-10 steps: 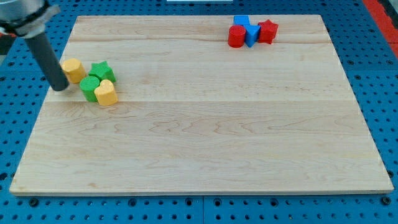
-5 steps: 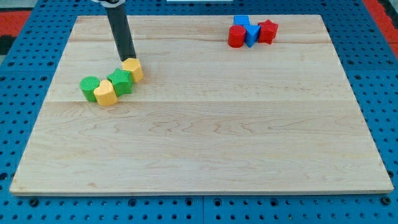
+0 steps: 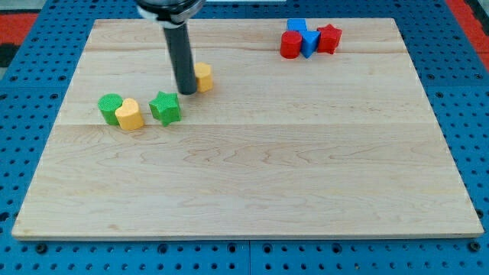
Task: Slide the yellow hexagon closer to the blue cube and red circle
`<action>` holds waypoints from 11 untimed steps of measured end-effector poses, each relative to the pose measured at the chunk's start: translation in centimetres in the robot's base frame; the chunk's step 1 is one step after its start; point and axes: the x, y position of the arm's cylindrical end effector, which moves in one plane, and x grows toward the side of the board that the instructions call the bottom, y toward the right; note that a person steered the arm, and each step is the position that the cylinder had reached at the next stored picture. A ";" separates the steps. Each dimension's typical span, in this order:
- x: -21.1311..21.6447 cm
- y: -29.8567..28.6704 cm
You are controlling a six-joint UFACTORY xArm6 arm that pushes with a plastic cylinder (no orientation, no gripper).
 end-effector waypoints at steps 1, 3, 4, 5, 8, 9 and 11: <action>-2.7 3.2; -4.3 2.7; -5.6 4.7; -7.1 8.2; -9.1 6.1; -10.3 6.4; -10.8 11.9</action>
